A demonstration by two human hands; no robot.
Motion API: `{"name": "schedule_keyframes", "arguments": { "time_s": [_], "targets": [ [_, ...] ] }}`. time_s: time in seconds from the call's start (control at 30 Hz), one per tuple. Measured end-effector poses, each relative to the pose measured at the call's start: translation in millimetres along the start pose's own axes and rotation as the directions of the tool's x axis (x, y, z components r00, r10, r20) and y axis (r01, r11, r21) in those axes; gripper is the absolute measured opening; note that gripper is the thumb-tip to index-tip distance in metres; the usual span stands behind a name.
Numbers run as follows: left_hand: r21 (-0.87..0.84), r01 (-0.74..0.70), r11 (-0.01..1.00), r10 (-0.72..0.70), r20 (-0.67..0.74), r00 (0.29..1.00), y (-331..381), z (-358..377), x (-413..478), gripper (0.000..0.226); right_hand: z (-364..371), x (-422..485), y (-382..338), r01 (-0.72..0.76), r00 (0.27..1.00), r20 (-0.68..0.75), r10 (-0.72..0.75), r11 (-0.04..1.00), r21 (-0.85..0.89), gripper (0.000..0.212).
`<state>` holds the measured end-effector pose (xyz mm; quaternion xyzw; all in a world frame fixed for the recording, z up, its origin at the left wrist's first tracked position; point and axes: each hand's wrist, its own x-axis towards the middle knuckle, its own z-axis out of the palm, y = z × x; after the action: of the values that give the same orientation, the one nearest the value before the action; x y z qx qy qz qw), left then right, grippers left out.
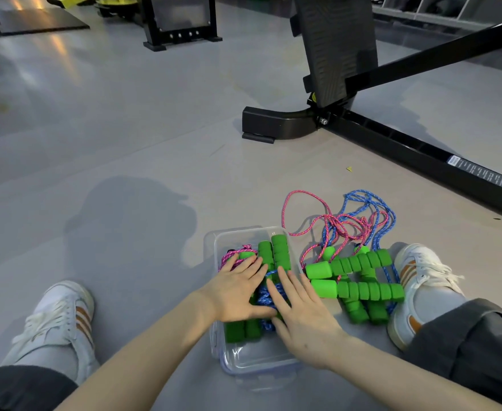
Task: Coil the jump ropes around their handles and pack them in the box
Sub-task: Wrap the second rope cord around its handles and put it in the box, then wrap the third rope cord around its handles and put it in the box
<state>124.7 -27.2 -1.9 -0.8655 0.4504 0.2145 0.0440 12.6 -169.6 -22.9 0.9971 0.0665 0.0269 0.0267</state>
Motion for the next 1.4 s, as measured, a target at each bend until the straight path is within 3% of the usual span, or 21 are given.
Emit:
{"name": "schedule_keyframes", "arguments": {
  "time_s": [0.2,0.33,0.43,0.6,0.67,0.8,0.93,1.03,1.13,1.27,1.33,1.4],
  "targets": [
    [0.13,-0.033,0.991,0.032,0.005,0.999,0,3,0,0.105,-9,25,22,0.031,0.998,0.058,-0.025,0.993,-0.113,0.06],
    [0.14,-0.033,0.99,0.038,-0.031,0.999,1,4,0,0.107,-20,56,30,0.039,0.985,0.171,0.0,0.974,-0.225,0.086],
    [0.123,-0.009,0.992,0.021,-0.095,0.995,5,7,-1,0.105,-25,66,39,0.149,0.916,0.4,-0.029,0.95,-0.274,0.086],
    [0.112,0.072,0.991,-0.059,-0.111,0.992,20,3,1,0.104,-30,83,44,0.332,0.839,0.533,-0.106,0.877,-0.348,0.077],
    [0.142,0.098,0.985,-0.082,-0.112,0.99,23,5,-2,0.105,-30,83,46,0.353,0.857,0.497,-0.139,0.86,-0.367,0.077],
    [0.159,0.126,0.979,-0.107,-0.121,0.987,23,22,-3,0.102,-21,57,40,0.277,0.913,0.372,-0.168,0.924,-0.265,0.096],
    [0.149,0.154,0.977,-0.133,-0.142,0.981,20,24,-2,0.1,-34,39,19,0.167,0.906,0.423,0.0,0.919,-0.358,0.069],
    [0.18,0.147,0.973,-0.128,-0.113,0.985,18,22,-3,0.1,-31,41,9,0.137,0.867,0.496,0.044,0.937,-0.321,0.064],
    [0.183,0.143,0.973,-0.126,-0.101,0.987,16,21,-4,0.103,-27,51,8,0.178,0.849,0.528,0.007,0.938,-0.298,0.062],
    [0.164,0.146,0.976,-0.126,-0.13,0.983,12,20,-5,0.108,-28,50,14,0.181,0.878,0.478,-0.023,0.941,-0.286,0.067],
    [0.174,0.127,0.976,-0.103,-0.144,0.984,16,15,-7,0.111,-26,45,19,0.136,0.909,0.416,-0.04,0.969,-0.204,0.076],
    [0.193,0.106,0.975,-0.062,-0.222,0.973,24,4,-4,0.112,-33,41,30,0.186,0.944,0.291,-0.155,0.979,-0.079,0.082]
  ]
}}
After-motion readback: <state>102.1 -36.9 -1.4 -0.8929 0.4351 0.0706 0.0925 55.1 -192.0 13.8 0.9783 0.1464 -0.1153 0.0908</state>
